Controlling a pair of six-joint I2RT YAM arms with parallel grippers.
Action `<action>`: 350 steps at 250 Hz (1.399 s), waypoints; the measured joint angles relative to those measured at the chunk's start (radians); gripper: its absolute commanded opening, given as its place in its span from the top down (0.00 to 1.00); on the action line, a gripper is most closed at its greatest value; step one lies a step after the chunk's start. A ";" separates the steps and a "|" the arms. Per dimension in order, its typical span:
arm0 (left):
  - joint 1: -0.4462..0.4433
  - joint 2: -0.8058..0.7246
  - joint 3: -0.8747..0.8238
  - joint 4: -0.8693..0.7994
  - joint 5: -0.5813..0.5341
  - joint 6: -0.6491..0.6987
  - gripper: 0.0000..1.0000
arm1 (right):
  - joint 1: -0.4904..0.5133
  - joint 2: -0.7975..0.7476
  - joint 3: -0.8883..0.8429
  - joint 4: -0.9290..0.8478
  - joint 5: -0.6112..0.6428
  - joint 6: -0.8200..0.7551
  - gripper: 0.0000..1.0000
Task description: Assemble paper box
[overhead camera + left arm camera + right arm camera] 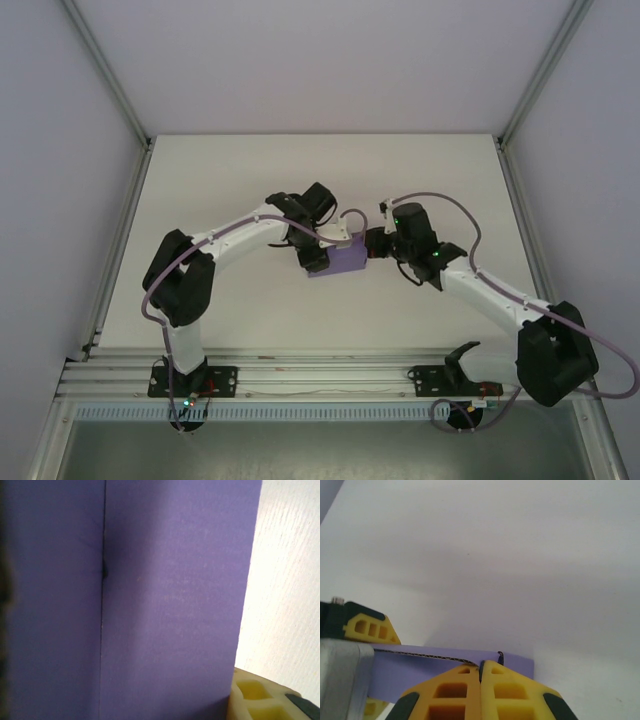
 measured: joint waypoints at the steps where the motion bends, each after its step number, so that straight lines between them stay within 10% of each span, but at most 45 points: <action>1: 0.000 0.000 0.000 0.001 0.000 0.000 0.54 | 0.000 0.000 0.002 -0.004 0.001 0.001 1.00; 76: -0.003 0.000 -0.016 0.033 0.022 0.023 0.54 | 0.000 0.005 0.049 -0.117 0.018 0.023 1.00; 309: -0.003 -0.001 -0.031 0.064 0.024 0.011 0.46 | 0.053 -0.092 -0.306 0.410 0.064 -0.262 1.00; 350: -0.003 -0.003 -0.034 0.080 0.023 -0.015 0.25 | 0.071 -0.089 -0.306 0.412 0.078 -0.265 1.00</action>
